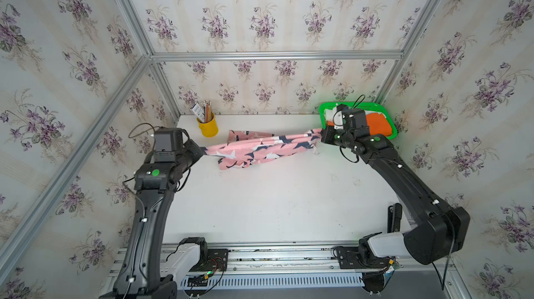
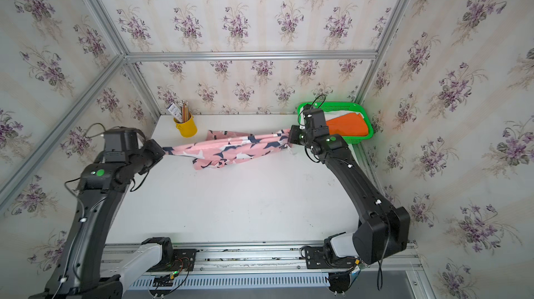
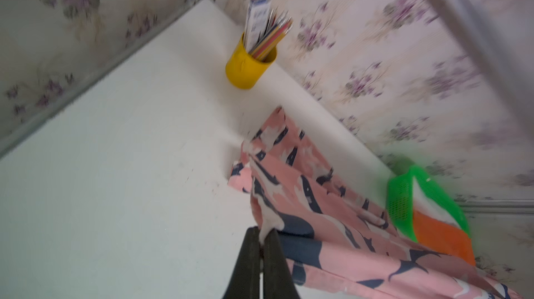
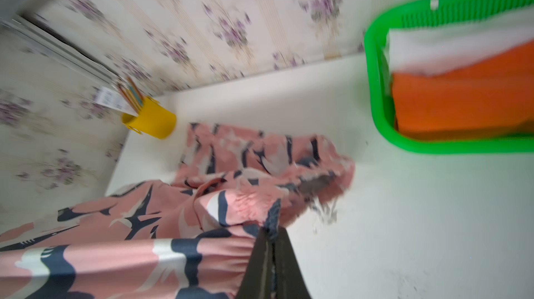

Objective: Roll up the shorts
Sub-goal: Fold the shorts at the center of the board.

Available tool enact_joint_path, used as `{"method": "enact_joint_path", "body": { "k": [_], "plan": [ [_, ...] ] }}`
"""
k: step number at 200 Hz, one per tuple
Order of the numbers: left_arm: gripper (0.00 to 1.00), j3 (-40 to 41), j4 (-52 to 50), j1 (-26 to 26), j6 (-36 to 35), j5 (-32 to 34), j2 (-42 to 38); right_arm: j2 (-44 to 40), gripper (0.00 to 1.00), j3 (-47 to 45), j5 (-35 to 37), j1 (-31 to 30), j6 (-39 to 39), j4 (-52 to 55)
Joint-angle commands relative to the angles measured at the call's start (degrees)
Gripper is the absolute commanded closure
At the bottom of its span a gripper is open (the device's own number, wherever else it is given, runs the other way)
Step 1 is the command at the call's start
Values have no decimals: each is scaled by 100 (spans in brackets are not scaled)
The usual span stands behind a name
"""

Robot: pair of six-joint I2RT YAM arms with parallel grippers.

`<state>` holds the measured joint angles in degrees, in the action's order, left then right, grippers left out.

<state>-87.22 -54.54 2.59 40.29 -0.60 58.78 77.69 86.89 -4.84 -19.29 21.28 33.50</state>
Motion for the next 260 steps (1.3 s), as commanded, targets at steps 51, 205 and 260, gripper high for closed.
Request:
{"method": "enact_joint_path", "body": {
  "k": [51, 205, 260],
  "plan": [
    [100, -4240, -1099, 29, -1354, 1966, 971, -643, 100, 2270, 146, 4, -265, 633],
    [100, -4854, 731, 128, -1035, 556, 2278, 1551, 100, 3521, -130, 23, 508, -580],
    [100, -709, 242, 128, -1171, -34, -709, -354, 100, -161, -1005, 13, 430, -587]
  ]
}}
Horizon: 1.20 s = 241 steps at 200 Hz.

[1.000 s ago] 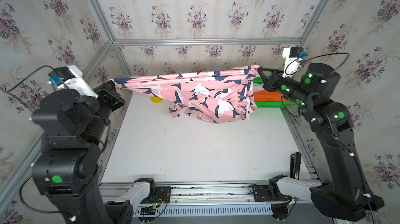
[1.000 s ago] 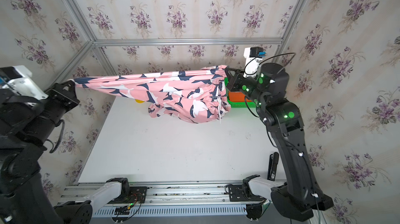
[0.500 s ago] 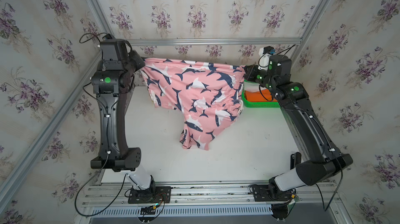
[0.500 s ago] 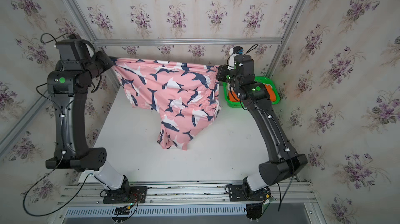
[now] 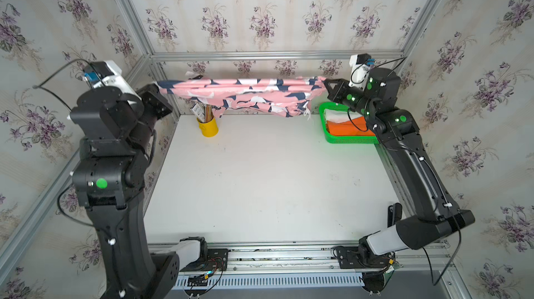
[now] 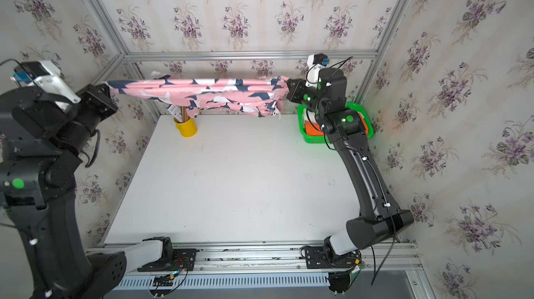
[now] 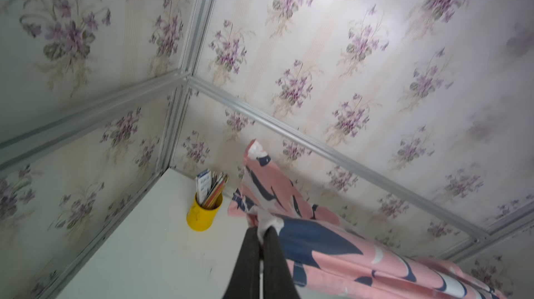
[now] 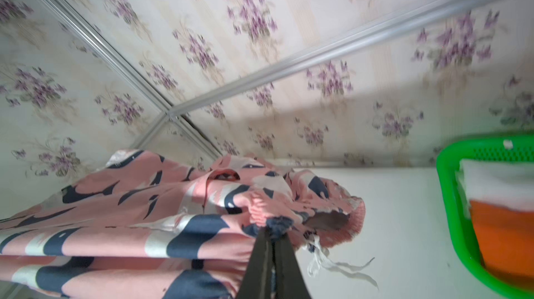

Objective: Roll up the shorts
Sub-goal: Fold the shorts at the center of the board.

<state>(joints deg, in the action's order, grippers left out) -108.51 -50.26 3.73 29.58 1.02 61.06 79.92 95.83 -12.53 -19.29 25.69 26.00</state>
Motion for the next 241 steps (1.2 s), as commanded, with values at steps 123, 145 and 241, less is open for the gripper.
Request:
{"method": "enact_joint_path", "body": {
  "k": [123, 145, 241],
  "plan": [
    [100, 4576, -239, -2, 284, -1619, -1477, -1489, 100, -4161, 104, -319, 750, -270],
    [100, 4316, 263, -108, 129, -1782, -288, -945, 100, -4047, 938, -313, 747, -517],
    [100, 1090, 324, -430, -322, -1384, 4108, 2163, 100, -2368, 2570, 73, 727, -1323]
  ]
}}
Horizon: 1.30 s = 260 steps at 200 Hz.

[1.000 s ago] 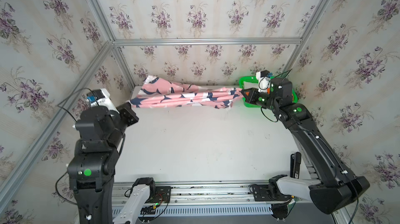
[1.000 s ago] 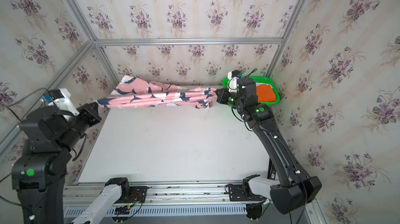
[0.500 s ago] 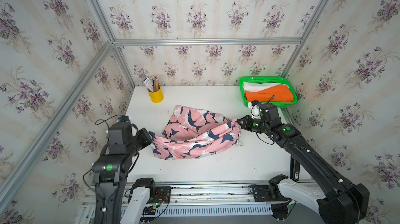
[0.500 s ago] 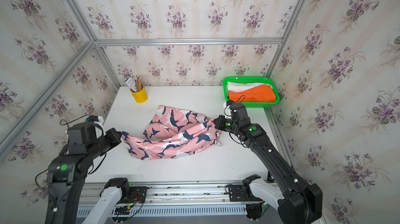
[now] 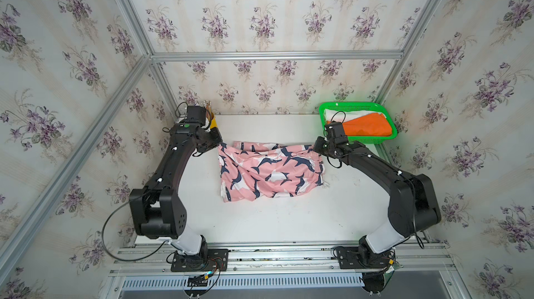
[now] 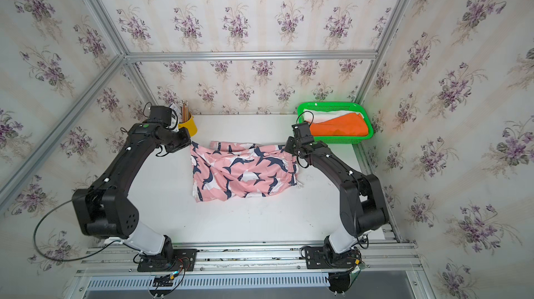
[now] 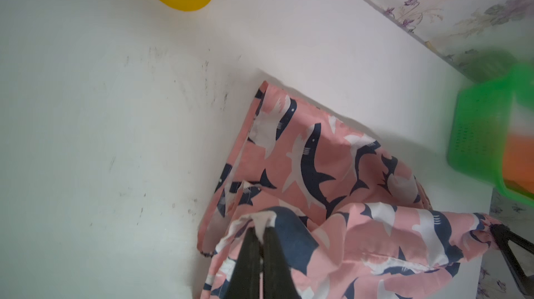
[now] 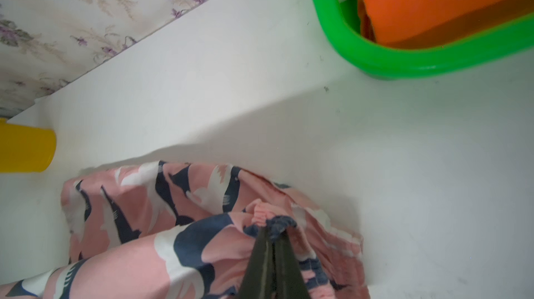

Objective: Roll up the shorts
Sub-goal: Fold the shorts at the center of the board, then adjust the shorts at the center of the board.

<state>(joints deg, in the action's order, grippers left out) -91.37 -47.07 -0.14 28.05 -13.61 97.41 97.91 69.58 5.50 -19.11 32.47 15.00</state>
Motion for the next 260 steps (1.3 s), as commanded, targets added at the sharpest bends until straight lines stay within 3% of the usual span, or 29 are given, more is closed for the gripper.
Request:
{"method": "enact_joint_path", "body": {
  "k": [1, 36, 56, 62, 76, 92, 106, 118, 129, 151, 179, 194, 228, 260],
  "plan": [
    [100, -639, 5, -45, -173, 65, 504, 380, 100, 266, 785, 56, 54, -229],
    [99, -1642, -170, -233, -310, -285, 1171, 598, 100, 363, 1120, 204, 224, -292],
    [95, -1976, -350, -396, -327, -33, 1204, 618, 100, 414, 1120, 237, 179, -213],
    [93, -2070, -420, -415, -350, 48, 1253, 661, 96, 470, 1112, 241, 149, -128],
    [84, -2336, -714, -415, -376, 213, 1497, 734, 77, 572, 1038, 239, 62, 63],
    [86, -2570, -1015, -407, -445, 206, 1773, 642, 77, 474, 942, 241, -9, 76],
    [92, -2403, -850, -411, -467, 183, 1759, 504, 71, 366, 895, 241, -77, 93],
    [82, -2243, -705, -411, -450, 205, 1737, 438, 61, 378, 862, 236, -164, 224],
    [57, -2264, -732, -408, -434, 275, 1790, 343, 57, 361, 816, 233, -242, 324],
    [52, -2338, -904, -412, -452, 279, 1778, -38, 56, 122, 313, 217, -544, 141],
    [47, -1969, -936, -712, -523, 376, 1191, -25, 58, 202, -1277, 96, -1343, 66],
    [47, -1473, -938, -1071, -555, 418, 847, 303, 61, 465, -1651, -52, -1660, 332],
    [53, 239, -548, -1872, -120, 297, 232, 1177, 65, 1050, -1424, -95, -1803, 758],
    [54, 1375, 51, -2455, 300, 90, 264, 1981, 70, 1573, -1056, 6, -1858, 1165]
  ]
}}
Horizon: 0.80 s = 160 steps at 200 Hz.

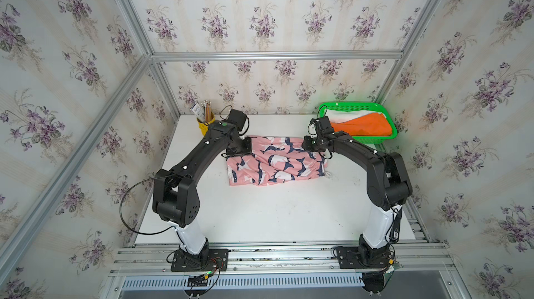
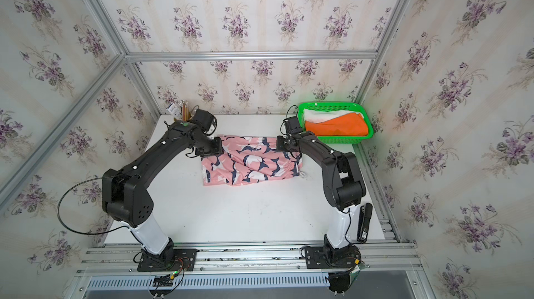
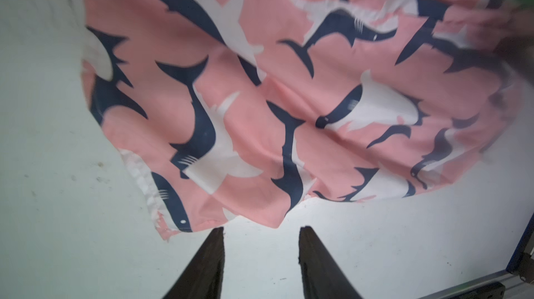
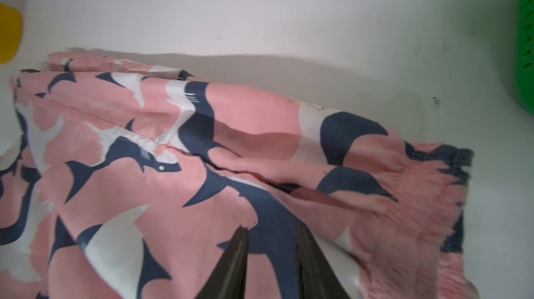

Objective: Roll up the shorts
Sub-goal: Adjust the shorts at the center of the board.

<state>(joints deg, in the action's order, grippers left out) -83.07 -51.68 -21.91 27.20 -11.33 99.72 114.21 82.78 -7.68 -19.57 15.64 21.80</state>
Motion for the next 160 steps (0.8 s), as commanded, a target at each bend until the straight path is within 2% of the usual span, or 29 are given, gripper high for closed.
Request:
{"method": "enact_joint_path", "body": {
  "k": [1, 41, 71, 96, 119, 138, 148, 160],
  "plan": [
    [54, 567, 529, -291, 393, -135, 53, 362, 70, 263, 278, 56, -175, 493],
    [57, 1131, 904, -229, 580, 117, 672, 243, 72, -128, 553, 103, -323, 703],
    [58, 703, 827, 181, 322, 206, 1181, -357, 73, -1247, 114, 85, -303, 653],
    [58, -152, 573, 498, 69, 179, 1750, -1070, 73, -2416, -399, -108, -12, 495],
    [58, -1169, 282, 686, -151, 169, 2518, -1568, 74, -3252, -851, -862, 539, 162],
    [59, -2342, -75, 762, -325, 210, 3256, -1630, 73, -3288, -1475, -1826, 1016, -161],
    [60, -2933, -211, 797, -397, 180, 3549, -1716, 73, -3170, -1887, -2142, 1252, -457],
    [60, -3544, -366, 820, -422, 128, 3737, -2019, 72, -2977, -1947, -2384, 1464, -709]
  ]
}}
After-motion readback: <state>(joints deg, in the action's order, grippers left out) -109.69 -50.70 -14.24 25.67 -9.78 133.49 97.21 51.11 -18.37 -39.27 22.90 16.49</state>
